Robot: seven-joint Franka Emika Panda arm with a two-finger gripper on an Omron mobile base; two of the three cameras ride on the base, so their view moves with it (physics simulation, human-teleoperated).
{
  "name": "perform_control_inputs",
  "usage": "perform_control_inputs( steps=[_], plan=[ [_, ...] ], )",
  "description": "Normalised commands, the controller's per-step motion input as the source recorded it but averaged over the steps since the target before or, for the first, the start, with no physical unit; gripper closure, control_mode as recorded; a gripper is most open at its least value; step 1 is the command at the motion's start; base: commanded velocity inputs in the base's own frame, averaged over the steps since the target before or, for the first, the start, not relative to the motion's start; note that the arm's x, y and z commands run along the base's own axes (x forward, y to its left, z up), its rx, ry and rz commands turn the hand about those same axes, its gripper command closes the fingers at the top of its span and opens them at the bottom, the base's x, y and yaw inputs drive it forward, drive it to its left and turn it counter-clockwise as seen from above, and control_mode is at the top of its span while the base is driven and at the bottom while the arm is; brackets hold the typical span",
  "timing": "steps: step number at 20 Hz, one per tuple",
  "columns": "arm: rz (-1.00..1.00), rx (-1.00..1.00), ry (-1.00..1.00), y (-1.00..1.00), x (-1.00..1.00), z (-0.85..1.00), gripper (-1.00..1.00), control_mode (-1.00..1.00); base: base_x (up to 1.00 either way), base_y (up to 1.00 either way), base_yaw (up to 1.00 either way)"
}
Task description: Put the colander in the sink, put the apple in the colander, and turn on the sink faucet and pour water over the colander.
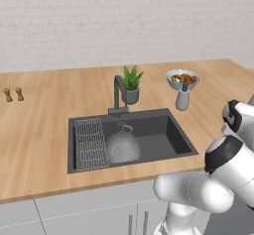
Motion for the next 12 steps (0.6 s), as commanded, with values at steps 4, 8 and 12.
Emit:
perform_control_inputs(
  steps=[4, 8, 12],
  plan=[
    [0.06, 0.0, 0.0, 0.19, -0.01, -0.01, -1.0, -1.0, 0.0, 0.0, 0.0],
    [0.1, 0.0, 0.0, 0.18, 0.0, -0.04, -1.0, -1.0, 0.0, 0.0, 0.0],
    [0.12, 0.0, 0.0, 0.04, -0.01, -0.17, -1.0, -1.0, 0.0, 0.0, 0.0]
  ],
)
